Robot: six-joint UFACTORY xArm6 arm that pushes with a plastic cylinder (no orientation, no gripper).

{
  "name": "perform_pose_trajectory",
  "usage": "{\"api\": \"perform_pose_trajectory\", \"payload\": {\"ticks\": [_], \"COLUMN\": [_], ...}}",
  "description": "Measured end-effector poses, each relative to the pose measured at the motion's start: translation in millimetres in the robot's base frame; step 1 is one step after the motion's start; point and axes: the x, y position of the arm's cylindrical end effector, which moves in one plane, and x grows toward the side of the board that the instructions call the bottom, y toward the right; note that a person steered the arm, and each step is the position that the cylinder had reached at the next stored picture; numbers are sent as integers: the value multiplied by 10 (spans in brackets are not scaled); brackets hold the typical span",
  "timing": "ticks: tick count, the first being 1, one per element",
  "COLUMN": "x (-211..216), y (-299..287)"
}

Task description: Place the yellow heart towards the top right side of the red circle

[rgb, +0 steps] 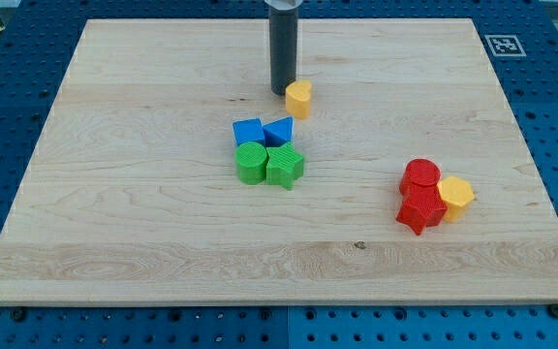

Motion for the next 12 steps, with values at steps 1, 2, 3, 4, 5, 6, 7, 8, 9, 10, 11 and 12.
{"api": "perform_pose_trajectory", "payload": {"ticks": [1,2,3,4,5,6,7,8,9,10,11,12], "x": [38,41,42,-295,-383,-356,-359,-359,-359,-325,-261,-100], "y": [175,401,465,425,248,210,210,152,-66,-153,-154,-131]}}
